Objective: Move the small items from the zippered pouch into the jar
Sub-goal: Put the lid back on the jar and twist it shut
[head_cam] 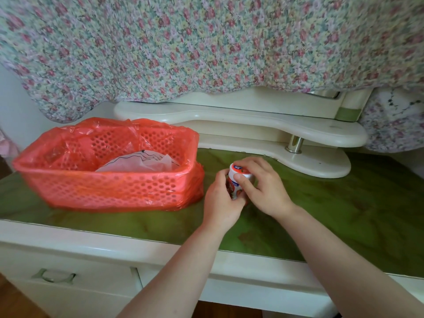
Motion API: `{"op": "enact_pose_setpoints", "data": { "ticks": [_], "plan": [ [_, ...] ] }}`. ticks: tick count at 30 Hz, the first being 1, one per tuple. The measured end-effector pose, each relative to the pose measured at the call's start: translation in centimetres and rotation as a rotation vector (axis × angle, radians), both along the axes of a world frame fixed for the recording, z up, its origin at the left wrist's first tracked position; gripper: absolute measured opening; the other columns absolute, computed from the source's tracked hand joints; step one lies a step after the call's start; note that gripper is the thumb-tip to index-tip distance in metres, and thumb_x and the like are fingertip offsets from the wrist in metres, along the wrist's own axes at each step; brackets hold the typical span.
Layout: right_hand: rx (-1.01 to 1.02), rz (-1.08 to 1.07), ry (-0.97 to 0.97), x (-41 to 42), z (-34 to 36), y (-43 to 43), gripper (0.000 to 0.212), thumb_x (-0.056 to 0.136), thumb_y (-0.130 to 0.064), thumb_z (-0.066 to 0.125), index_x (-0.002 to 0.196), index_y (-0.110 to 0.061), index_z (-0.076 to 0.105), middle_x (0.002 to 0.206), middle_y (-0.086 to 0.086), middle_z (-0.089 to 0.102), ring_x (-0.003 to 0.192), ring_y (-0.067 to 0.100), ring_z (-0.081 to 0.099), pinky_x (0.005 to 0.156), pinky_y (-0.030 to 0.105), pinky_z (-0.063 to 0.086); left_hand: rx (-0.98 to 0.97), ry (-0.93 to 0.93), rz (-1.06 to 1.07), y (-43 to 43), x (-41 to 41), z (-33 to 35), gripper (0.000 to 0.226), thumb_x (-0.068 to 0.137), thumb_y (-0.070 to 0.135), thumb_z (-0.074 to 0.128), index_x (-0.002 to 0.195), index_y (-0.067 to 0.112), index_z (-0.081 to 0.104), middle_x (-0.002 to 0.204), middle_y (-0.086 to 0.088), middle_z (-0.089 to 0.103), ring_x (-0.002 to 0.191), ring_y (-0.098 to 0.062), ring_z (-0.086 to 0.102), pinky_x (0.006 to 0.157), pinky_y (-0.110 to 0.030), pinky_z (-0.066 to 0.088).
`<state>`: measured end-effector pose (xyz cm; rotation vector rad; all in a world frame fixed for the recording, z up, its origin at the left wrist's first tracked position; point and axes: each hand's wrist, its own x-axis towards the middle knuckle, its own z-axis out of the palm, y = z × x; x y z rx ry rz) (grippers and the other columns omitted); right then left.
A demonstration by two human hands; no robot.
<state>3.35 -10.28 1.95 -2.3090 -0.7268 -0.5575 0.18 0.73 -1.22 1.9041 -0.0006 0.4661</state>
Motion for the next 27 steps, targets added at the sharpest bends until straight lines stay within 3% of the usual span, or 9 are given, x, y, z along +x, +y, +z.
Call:
{"op": "enact_pose_setpoints", "data": {
  "ticks": [4,7,10,14,22,24,27],
  "plan": [
    [0.062,-0.026,0.002,-0.3,-0.5,0.3,0.047,0.082,-0.045,0.044,0.110,-0.015,0.066,0.115,0.007,0.061,0.106,0.024,0.059,0.090,0.035,0.049,0.000,0.002,0.000,0.0,0.0,0.1,0.048,0.073,0.016,0.064,0.119,0.019,0.048,0.099,-0.007,0.068,0.090,-0.025,0.063,0.075,-0.031,0.049],
    [0.052,-0.036,-0.013,-0.6,-1.0,0.2,0.048,0.084,-0.044,0.040,0.115,-0.016,0.065,0.122,0.007,0.060,0.112,0.022,0.056,0.094,0.028,0.043,0.007,-0.001,0.002,0.0,-0.1,0.1,0.046,0.075,0.019,0.064,0.117,0.019,0.049,0.097,-0.008,0.068,0.087,-0.026,0.062,0.070,-0.028,0.045],
    [0.040,-0.023,-0.001,-0.6,-0.8,-0.1,0.049,0.086,-0.039,0.035,0.118,-0.016,0.064,0.124,0.009,0.060,0.116,0.023,0.054,0.097,0.033,0.041,-0.020,-0.001,-0.006,0.0,-0.1,0.2,0.045,0.074,0.021,0.066,0.116,0.020,0.050,0.096,-0.006,0.068,0.087,-0.024,0.062,0.071,-0.029,0.046],
    [0.129,-0.025,-0.005,-0.6,-0.8,0.2,0.044,0.082,-0.037,0.043,0.110,-0.014,0.068,0.113,0.010,0.063,0.107,0.026,0.058,0.093,0.038,0.046,-0.022,0.008,-0.010,0.0,-0.2,0.3,0.045,0.073,0.019,0.066,0.116,0.019,0.051,0.095,-0.005,0.068,0.087,-0.024,0.062,0.071,-0.030,0.046],
    [0.257,-0.119,0.052,-0.2,-0.5,0.9,0.031,0.070,-0.037,0.063,0.086,-0.011,0.070,0.089,0.000,0.053,0.092,0.022,0.055,0.080,0.025,0.040,0.018,0.012,0.015,0.1,0.0,0.1,0.051,0.069,0.014,0.067,0.117,0.019,0.051,0.092,-0.012,0.067,0.086,-0.032,0.061,0.071,-0.035,0.047],
    [0.282,-0.132,0.073,-0.1,-0.7,1.0,0.026,0.069,-0.033,0.066,0.082,-0.010,0.068,0.089,-0.001,0.051,0.092,0.022,0.054,0.078,0.022,0.038,0.021,0.013,0.018,0.1,0.0,0.1,0.050,0.069,0.014,0.067,0.117,0.019,0.051,0.093,-0.014,0.067,0.086,-0.033,0.061,0.071,-0.035,0.046],
    [0.241,-0.100,0.043,-0.3,-1.1,0.9,0.036,0.073,-0.043,0.058,0.087,-0.010,0.065,0.097,-0.002,0.056,0.097,0.020,0.052,0.079,0.012,0.035,0.011,0.015,0.017,0.1,-0.1,0.3,0.048,0.070,0.016,0.068,0.115,0.018,0.050,0.098,-0.009,0.067,0.090,-0.027,0.061,0.074,-0.032,0.047]
  ]
}}
